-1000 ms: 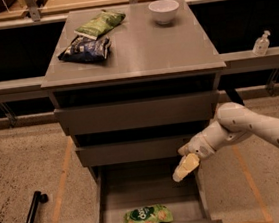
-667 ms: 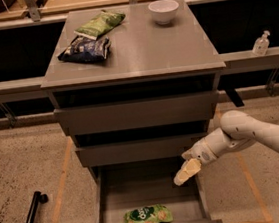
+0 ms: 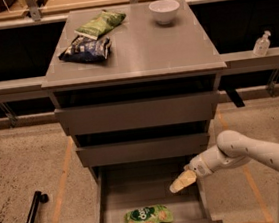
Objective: Pick green rice chip bag from bottom drawer and place on counter
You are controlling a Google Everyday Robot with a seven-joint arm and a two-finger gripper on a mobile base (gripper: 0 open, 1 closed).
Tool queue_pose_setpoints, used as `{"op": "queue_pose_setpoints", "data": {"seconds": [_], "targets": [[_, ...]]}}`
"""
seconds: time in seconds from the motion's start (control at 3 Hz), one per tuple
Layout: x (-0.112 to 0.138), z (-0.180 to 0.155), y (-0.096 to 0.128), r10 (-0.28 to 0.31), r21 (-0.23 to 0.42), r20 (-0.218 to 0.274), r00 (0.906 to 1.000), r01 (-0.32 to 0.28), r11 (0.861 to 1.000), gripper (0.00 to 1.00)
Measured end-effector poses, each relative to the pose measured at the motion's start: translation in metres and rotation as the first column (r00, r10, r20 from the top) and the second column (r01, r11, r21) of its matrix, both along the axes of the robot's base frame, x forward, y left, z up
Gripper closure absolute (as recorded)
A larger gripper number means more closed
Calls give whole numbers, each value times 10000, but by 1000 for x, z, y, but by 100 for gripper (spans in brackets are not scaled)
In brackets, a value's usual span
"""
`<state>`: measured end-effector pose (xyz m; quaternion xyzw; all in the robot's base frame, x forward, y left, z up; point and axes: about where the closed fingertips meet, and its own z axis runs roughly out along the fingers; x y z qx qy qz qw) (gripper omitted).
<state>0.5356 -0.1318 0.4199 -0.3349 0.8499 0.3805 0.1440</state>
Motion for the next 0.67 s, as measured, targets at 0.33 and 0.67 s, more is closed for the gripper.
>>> {"op": "queue_pose_setpoints", "data": {"seconds": [0.33, 0.67], "targets": [[-1, -44, 1, -460, -134, -1011, 9938, 449, 9989, 0], [-4, -52, 2, -516, -148, -1193, 9915, 502, 9986, 0]]}}
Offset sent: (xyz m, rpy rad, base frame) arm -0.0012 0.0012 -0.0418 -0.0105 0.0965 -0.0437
